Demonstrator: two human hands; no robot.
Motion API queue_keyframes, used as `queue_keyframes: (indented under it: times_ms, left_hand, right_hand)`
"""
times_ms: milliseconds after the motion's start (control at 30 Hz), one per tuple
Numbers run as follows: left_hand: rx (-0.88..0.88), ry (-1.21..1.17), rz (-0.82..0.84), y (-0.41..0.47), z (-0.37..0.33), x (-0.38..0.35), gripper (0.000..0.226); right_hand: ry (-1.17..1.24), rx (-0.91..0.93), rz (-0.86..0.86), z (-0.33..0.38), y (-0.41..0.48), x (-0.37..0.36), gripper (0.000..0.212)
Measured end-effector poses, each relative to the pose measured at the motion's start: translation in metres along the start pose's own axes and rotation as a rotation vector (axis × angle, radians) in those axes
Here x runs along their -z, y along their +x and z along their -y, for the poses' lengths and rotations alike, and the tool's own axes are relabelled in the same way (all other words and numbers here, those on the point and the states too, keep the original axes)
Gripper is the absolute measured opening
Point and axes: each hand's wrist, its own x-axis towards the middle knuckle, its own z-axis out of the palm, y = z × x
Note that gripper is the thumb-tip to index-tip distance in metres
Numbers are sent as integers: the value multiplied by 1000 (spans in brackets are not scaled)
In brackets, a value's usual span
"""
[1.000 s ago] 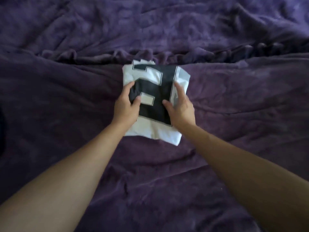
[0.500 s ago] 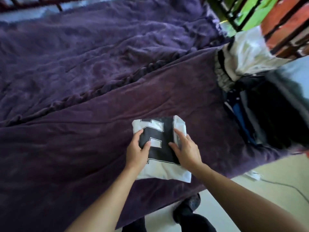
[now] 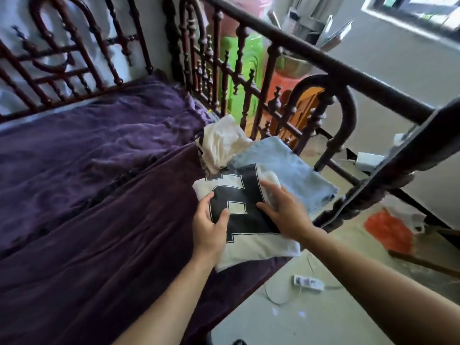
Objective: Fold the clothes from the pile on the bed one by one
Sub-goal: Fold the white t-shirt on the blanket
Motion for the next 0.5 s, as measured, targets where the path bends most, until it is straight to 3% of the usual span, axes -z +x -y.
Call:
queue_keyframes:
  times_ms: [133, 300, 367, 433, 500]
  left_hand:
    - [-99, -70, 15, 17, -49, -51, 52]
    - [-55, -73, 136, 39, -70, -114, 60]
    - [49, 100, 270, 52, -57, -130, 62]
    - [93, 484, 392, 64, -40, -134, 44]
    - [-62, 844, 323, 72, -26, -130, 32]
  right_hand:
    - [-37, 82, -103, -20, 42, 71, 55]
    - [-189, -19, -83, -59, 110, 123, 62]
    - [-257, -100, -6, -80, 129, 123, 66]
    - [-346, -152, 95, -100, 139, 112, 69]
    - [-408, -134, 142, -117, 142, 90, 70]
